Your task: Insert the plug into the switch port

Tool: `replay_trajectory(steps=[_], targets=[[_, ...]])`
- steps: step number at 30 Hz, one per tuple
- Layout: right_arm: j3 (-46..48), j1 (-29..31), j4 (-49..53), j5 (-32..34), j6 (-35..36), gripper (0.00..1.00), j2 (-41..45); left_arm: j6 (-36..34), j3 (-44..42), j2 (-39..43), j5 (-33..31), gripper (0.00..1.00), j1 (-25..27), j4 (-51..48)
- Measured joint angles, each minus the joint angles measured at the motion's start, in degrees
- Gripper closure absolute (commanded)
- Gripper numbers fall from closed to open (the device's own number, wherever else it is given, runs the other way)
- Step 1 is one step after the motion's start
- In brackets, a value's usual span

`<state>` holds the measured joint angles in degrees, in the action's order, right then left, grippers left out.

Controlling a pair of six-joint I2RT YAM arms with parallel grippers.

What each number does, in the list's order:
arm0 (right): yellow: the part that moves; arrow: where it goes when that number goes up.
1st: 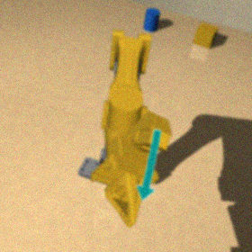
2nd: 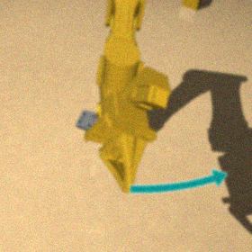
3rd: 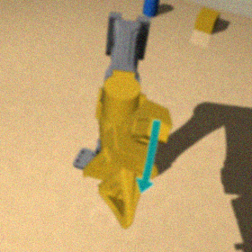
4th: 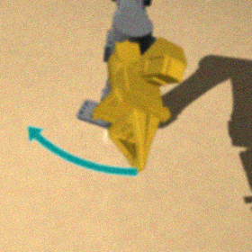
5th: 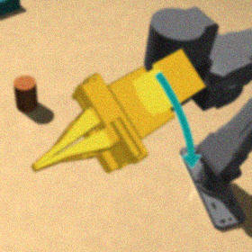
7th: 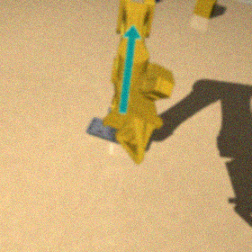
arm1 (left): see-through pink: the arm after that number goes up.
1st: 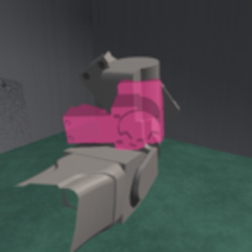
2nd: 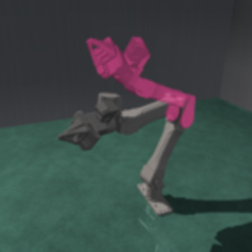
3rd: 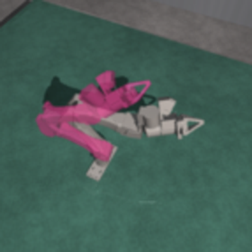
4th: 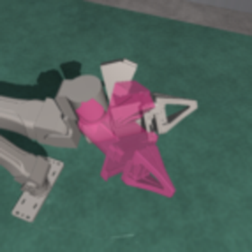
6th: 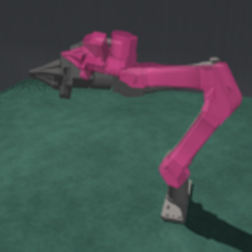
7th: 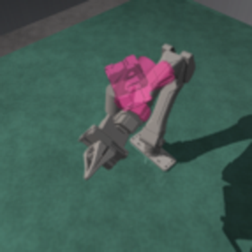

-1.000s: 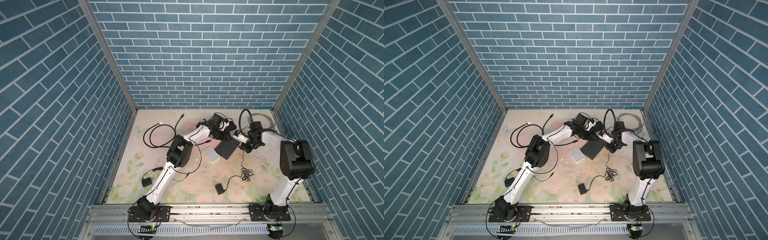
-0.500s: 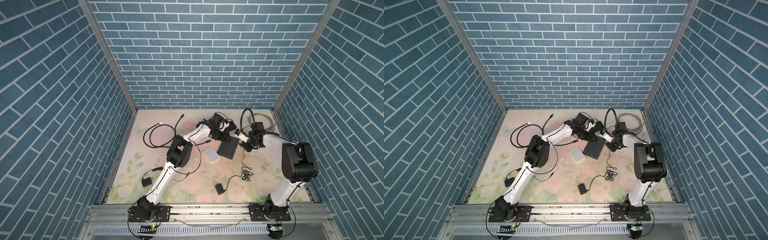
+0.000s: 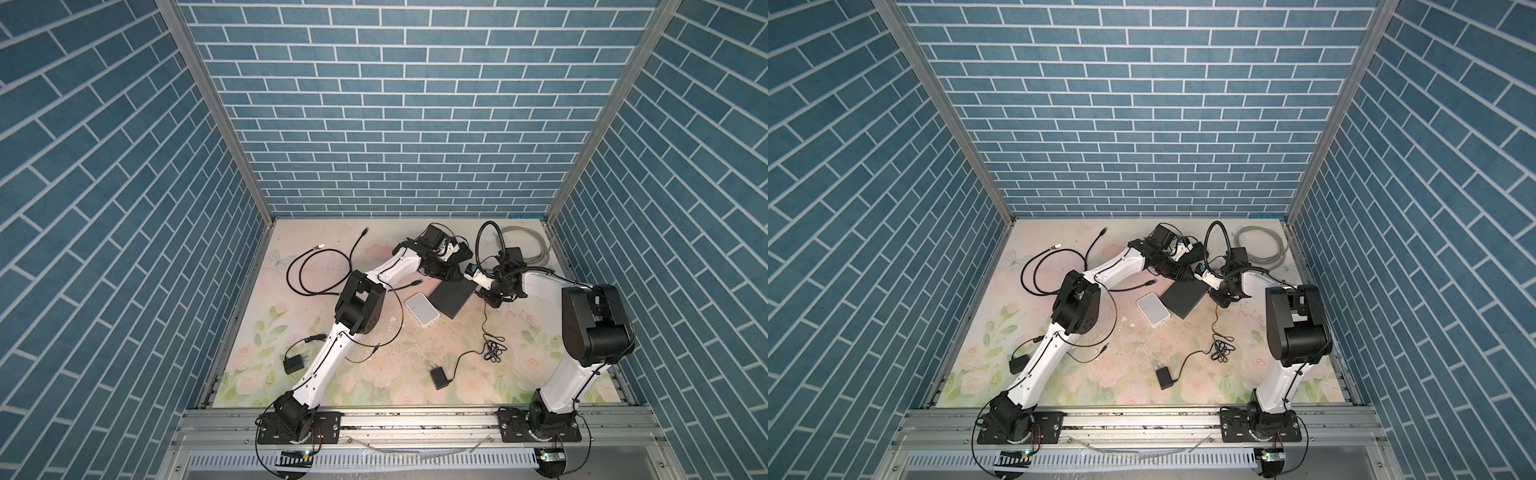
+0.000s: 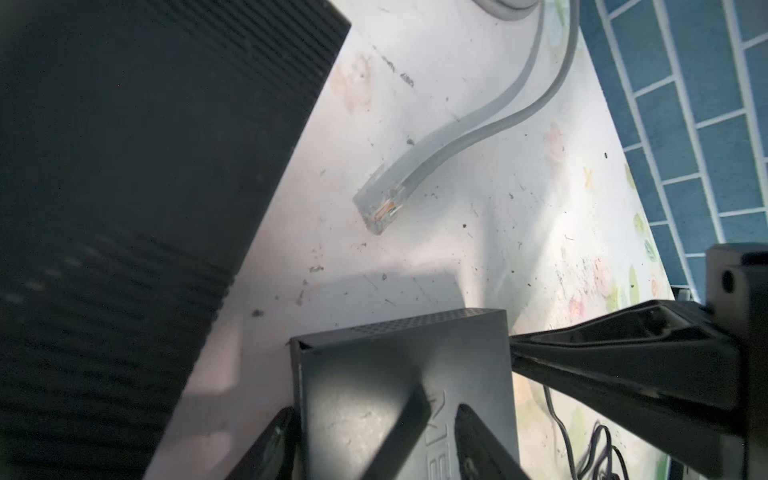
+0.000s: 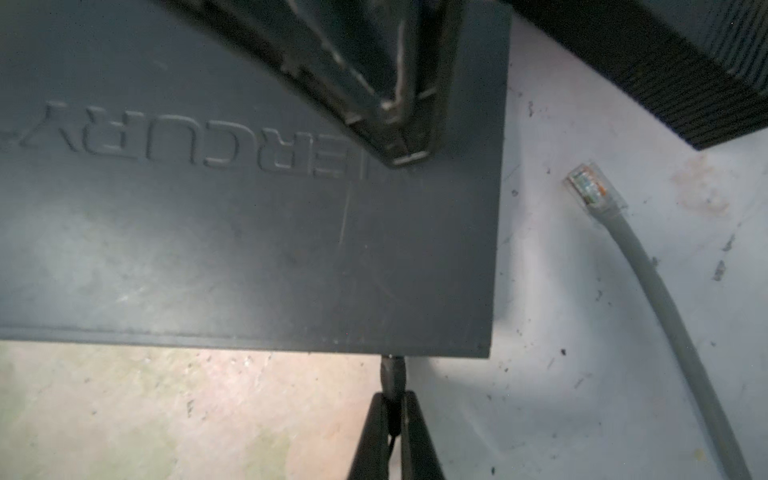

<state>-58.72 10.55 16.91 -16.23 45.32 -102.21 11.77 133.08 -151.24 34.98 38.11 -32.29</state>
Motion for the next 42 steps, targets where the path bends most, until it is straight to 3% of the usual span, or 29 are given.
replay_trajectory(steps=[11,18,36,42], targets=[[5.8,2.3,-9.9,5.1,-3.2,1.00,2.0,-1.2,-6.7,2.8,0.5,0.40,-0.4,5.9],[8.7,2.6,-16.4,5.5,-4.6,1.00,2.6,-4.6,-6.1,2.8,0.4,0.41,-0.7,4.3],[10.5,2.9,-16.4,1.3,-5.2,1.00,4.1,-10.7,-3.9,2.3,0.8,0.40,-0.9,0.1],[11.2,3.8,-15.0,1.0,-7.1,1.00,5.5,-14.4,0.7,0.2,1.8,0.40,-0.9,-4.5]])
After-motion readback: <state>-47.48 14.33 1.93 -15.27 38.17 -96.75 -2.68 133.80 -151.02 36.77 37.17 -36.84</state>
